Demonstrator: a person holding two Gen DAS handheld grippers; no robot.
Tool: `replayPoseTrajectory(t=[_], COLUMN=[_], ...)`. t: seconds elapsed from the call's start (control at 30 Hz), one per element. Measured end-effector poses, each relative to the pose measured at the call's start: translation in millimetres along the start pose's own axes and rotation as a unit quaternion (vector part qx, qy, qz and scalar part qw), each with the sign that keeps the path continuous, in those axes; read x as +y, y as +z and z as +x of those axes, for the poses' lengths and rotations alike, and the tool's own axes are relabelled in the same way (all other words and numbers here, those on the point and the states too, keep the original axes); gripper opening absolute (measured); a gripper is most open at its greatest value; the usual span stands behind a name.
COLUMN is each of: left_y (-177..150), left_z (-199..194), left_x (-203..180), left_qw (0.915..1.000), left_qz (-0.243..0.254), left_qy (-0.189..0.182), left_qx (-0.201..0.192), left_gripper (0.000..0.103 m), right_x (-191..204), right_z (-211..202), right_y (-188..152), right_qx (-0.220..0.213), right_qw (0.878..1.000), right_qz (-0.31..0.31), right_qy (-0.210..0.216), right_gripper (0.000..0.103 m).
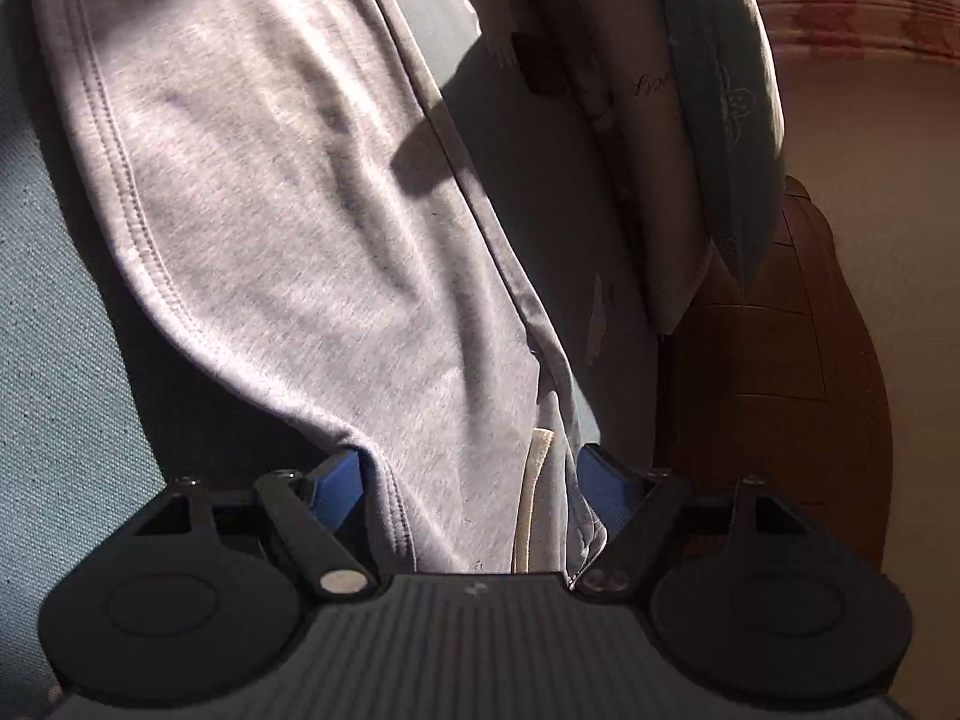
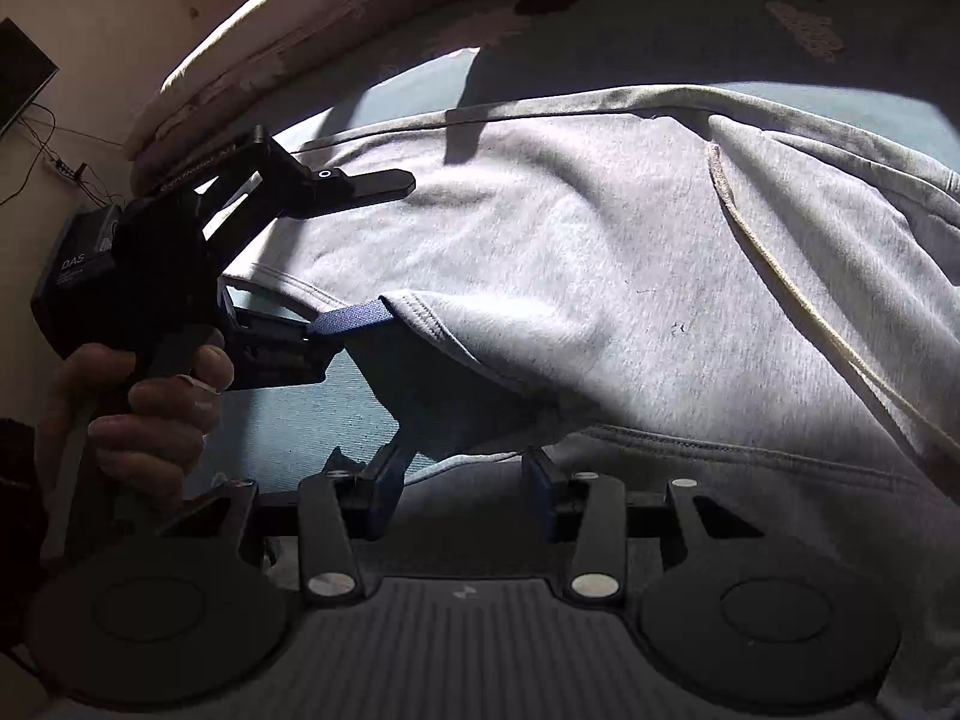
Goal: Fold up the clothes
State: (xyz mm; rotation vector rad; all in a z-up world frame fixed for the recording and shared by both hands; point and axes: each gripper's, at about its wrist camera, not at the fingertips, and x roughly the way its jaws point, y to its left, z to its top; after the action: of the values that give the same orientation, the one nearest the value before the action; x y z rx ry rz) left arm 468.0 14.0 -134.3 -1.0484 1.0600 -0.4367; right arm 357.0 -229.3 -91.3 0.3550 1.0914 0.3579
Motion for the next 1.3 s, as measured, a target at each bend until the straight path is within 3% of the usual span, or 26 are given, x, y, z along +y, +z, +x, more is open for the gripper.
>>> replayPoseTrajectory(t=[0.2,0.3,0.4,0.6,0.7,0.97,1.1,1.2,1.27,1.3], left_y=[28.5,24.7,10.7,-17.4,-20.3,-28.3,-50.1,-78.2,-97.0,-104.1], left_z=[10.3,5.4,-13.1,-33.3,-47.2,-82.3,-91.7,-95.5,-96.4,-95.1], left_x=[-17.8,-16.6,-17.9,-12.5,-11.8,-18.4,-32.1,-43.7,-51.3,-53.6], left_qw=[0.9992,0.9993,0.9968,0.9753,0.9630,0.9222,0.8902,0.8550,0.8387,0.8350], left_qz=[0.034,0.037,0.077,0.159,0.190,0.280,0.351,0.419,0.453,0.460], left_qy=[-0.021,-0.007,0.016,0.097,0.134,0.222,0.241,0.246,0.235,0.227], left_qx=[-0.008,0.010,0.016,0.119,0.136,0.148,0.162,0.182,0.192,0.199], left_gripper=[0.075,0.075,0.075,0.076,0.076,0.076,0.076,0.076,0.076,0.076], right_x=[8.3,10.0,8.2,1.1,-0.1,11.1,11.7,-3.9,-24.5,-34.7], right_z=[8.9,11.3,8.5,2.3,-0.9,-16.5,-36.1,-57.8,-75.8,-84.3], right_y=[9.8,12.3,10.7,-2.5,-9.9,-29.2,-46.7,-63.7,-73.1,-76.5], right_qx=[-0.008,-0.006,-0.004,0.018,0.029,0.047,0.041,0.031,0.019,0.012], right_qw=[1.000,0.999,1.000,0.999,0.999,0.998,0.997,0.994,0.990,0.987], right_qz=[-0.018,-0.027,-0.024,-0.020,-0.020,-0.022,-0.011,0.021,0.053,0.066], right_qy=[-0.006,-0.016,-0.016,-0.021,-0.027,-0.044,-0.067,-0.103,-0.131,-0.145], right_gripper=[0.048,0.048,0.048,0.048,0.048,0.048,0.048,0.048,0.048,0.048])
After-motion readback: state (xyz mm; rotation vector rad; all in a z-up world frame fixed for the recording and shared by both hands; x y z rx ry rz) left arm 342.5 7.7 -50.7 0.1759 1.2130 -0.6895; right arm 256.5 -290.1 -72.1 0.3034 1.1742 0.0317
